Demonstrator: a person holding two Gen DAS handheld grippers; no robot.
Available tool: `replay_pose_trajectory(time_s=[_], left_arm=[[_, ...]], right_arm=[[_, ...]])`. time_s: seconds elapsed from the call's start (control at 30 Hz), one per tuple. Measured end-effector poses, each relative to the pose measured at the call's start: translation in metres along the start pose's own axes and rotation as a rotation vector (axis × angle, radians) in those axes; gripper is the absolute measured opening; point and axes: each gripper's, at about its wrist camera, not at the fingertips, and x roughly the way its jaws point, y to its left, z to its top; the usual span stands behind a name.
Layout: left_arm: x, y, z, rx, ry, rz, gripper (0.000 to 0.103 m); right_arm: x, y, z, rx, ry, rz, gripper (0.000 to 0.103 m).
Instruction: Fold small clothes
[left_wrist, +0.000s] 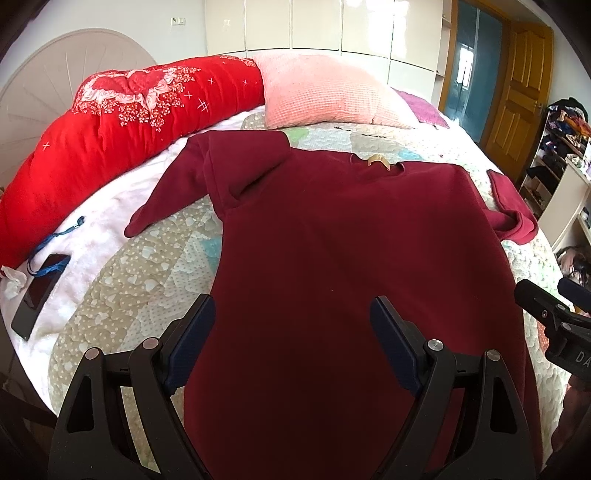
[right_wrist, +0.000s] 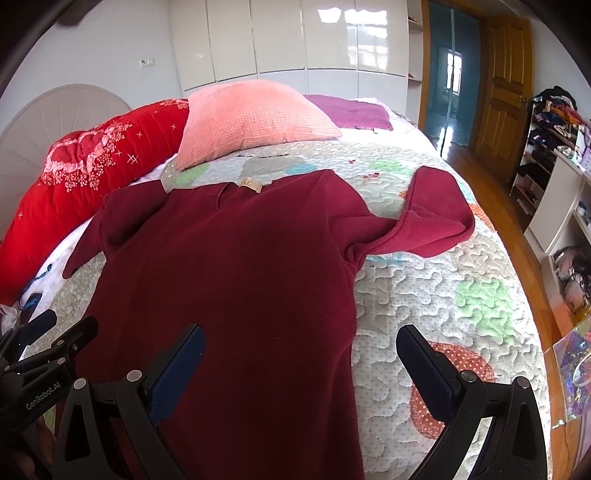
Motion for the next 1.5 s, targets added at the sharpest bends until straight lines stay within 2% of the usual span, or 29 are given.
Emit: replay_pose_trajectory(time_s=[1.0,1.17,1.27,1.43,1.5], left_arm=[[0.023,0.021,0.012,-0.034,0.021,0.014,0.086],[0.028,0.044,0.018,-0.076,0.020,0.022,0.086],[0.035,0.067,0.025,-0.102,0.019,0.061,0.086],[0.048,0.121,0.041,-0.166,0.009,0.143,0.086],[0.057,0.144,0.046,-0.212,0.014,0.145,0.086]], right_arm=[[0.032,0.024,0.008,-0.022,0.049,0.017,0.103],[0.040,0.033,0.009,-0.036,0.061,0.027,0.103],[0.046,0.040,0.011,-0.048,0.066,0.038,0.103],[0.052,0.055,0.018,-0.079,0.063,0.062,0.103],[0.056,0.060,0.020,-0.083,0.067,0.074,0.103]])
